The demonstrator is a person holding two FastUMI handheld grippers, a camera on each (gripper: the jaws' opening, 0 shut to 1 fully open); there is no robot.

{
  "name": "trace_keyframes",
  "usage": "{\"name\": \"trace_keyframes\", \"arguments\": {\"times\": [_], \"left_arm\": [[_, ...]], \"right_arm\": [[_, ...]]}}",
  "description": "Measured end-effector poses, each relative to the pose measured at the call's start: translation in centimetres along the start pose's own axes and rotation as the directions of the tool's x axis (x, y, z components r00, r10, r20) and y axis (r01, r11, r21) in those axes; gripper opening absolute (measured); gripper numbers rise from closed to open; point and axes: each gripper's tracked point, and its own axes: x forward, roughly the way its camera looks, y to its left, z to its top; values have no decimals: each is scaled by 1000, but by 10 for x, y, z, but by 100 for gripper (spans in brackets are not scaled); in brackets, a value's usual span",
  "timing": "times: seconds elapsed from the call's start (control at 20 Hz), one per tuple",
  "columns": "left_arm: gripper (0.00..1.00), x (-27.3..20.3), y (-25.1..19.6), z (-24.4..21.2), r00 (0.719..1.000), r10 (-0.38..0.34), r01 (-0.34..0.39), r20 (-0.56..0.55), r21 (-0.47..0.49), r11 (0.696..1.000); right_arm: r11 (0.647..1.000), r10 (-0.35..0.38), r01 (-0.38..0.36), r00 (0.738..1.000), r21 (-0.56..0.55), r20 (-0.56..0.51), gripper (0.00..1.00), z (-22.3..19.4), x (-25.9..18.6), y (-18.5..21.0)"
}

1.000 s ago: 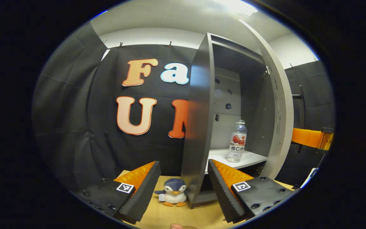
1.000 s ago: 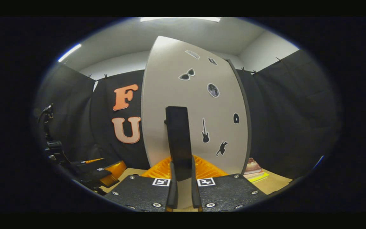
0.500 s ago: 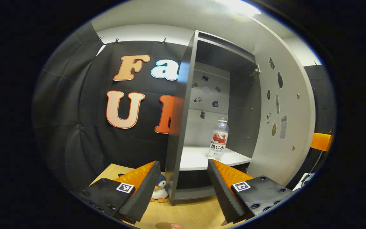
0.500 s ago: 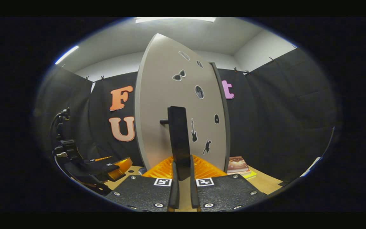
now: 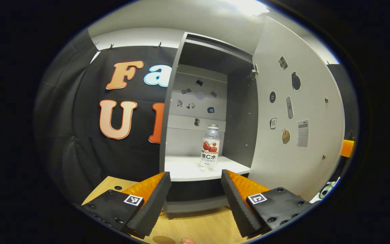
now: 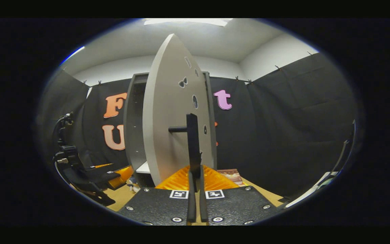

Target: Open the cabinet door with the right hand, grasp the bottle in the cabinet with the left hand and place it on the coaster, then close the cabinet door with the right hand.

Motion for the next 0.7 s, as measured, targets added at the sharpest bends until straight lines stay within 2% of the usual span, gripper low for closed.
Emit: {"name": "trace_keyframes", "arguments": {"times": [0.1,0.15,0.3,0.7], "left_arm": [[97,2,-9,-2,1000,-4,4,-2,0,1000],[97,3,-14,-4,1000,-6,6,-5,-2,1000],[97,6,-31,-7,1000,-15,15,-8,-10,1000],[97,0,-63,-7,1000,-6,6,-4,22,1000]], "right_arm": [[1000,-20,21,1000,-16,14,4,2,2,-12],[1000,-26,26,999,-16,18,7,3,3,-17],[999,-31,31,999,-14,24,2,4,4,-31],[996,83,-83,996,15,30,2,5,10,-34]]}}
